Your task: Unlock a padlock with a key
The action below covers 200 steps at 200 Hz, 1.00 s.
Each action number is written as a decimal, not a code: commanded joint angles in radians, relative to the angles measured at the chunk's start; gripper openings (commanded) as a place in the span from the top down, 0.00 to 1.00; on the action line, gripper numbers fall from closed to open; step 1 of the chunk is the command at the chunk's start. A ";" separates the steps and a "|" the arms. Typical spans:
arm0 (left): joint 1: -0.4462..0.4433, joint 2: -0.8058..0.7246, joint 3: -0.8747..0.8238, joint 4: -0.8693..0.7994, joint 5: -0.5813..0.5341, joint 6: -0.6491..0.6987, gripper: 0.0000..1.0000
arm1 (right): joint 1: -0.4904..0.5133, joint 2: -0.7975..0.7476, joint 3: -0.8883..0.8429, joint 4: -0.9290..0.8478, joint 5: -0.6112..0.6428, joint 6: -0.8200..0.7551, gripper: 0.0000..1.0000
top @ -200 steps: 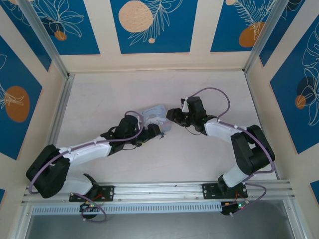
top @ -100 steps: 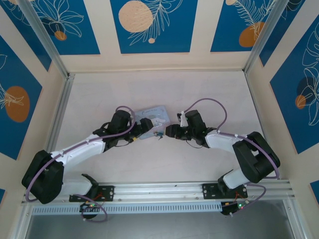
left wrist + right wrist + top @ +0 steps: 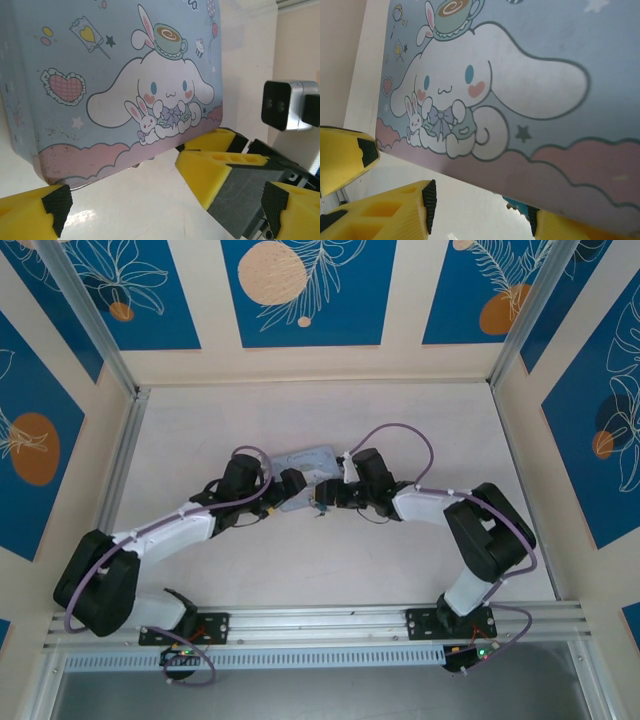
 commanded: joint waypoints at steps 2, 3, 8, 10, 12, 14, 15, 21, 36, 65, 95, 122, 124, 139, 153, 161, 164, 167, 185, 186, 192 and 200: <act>0.021 0.044 0.003 -0.019 0.024 -0.002 0.01 | 0.015 0.037 0.048 -0.006 -0.014 -0.044 0.48; 0.021 0.043 0.003 -0.019 0.025 -0.002 0.01 | 0.015 0.037 0.048 -0.006 -0.014 -0.044 0.48; 0.021 0.040 0.003 -0.018 0.026 -0.002 0.01 | 0.017 0.038 0.045 -0.005 -0.013 -0.046 0.48; 0.021 0.039 0.004 -0.019 0.026 -0.001 0.01 | 0.019 0.039 0.043 -0.004 -0.012 -0.047 0.48; 0.021 0.037 0.004 -0.019 0.028 -0.001 0.01 | 0.018 0.039 0.041 -0.004 -0.010 -0.048 0.48; 0.021 0.035 0.003 -0.018 0.028 -0.002 0.01 | 0.019 0.040 0.039 -0.004 -0.009 -0.049 0.48; 0.021 0.034 0.003 -0.019 0.028 -0.002 0.01 | 0.020 0.040 0.037 -0.004 -0.007 -0.050 0.48; 0.022 0.027 0.002 -0.021 0.029 -0.001 0.01 | 0.021 0.040 0.028 -0.001 -0.002 -0.052 0.48; 0.021 0.005 -0.006 -0.026 0.029 -0.006 0.01 | 0.023 0.042 0.000 0.018 0.005 -0.049 0.48; 0.022 -0.042 -0.018 -0.041 0.030 -0.015 0.01 | 0.028 0.057 -0.045 0.060 0.005 -0.034 0.49; 0.023 -0.087 -0.010 -0.071 0.022 -0.009 0.01 | 0.030 0.065 -0.081 0.102 0.008 -0.016 0.49; 0.025 -0.104 0.000 -0.093 0.020 -0.003 0.01 | 0.030 0.060 -0.099 0.112 0.013 -0.012 0.51; 0.025 -0.106 0.000 -0.093 0.020 -0.002 0.01 | 0.030 0.059 -0.100 0.112 0.014 -0.012 0.51; 0.025 -0.110 0.002 -0.095 0.020 -0.001 0.01 | 0.029 0.055 -0.108 0.116 0.022 -0.015 0.51; 0.025 -0.112 0.002 -0.096 0.021 -0.002 0.01 | 0.029 0.051 -0.114 0.115 0.033 -0.023 0.52; 0.025 -0.112 0.002 -0.095 0.022 -0.003 0.01 | 0.028 0.053 -0.115 0.112 0.041 -0.030 0.52; 0.026 -0.113 0.002 -0.095 0.021 -0.003 0.01 | 0.028 0.053 -0.115 0.110 0.044 -0.033 0.52; 0.025 -0.112 0.002 -0.095 0.022 -0.004 0.01 | 0.029 0.053 -0.113 0.107 0.047 -0.037 0.52; 0.025 -0.110 0.004 -0.095 0.021 -0.002 0.01 | 0.030 0.059 -0.104 0.091 0.058 -0.064 0.53; 0.025 -0.109 0.005 -0.095 0.021 -0.002 0.01 | 0.030 0.060 -0.103 0.089 0.060 -0.065 0.53; 0.027 -0.109 0.006 -0.095 0.023 0.000 0.01 | 0.032 0.065 -0.099 0.082 0.066 -0.075 0.54; 0.028 -0.107 0.008 -0.095 0.023 0.002 0.01 | 0.032 0.068 -0.095 0.079 0.067 -0.086 0.54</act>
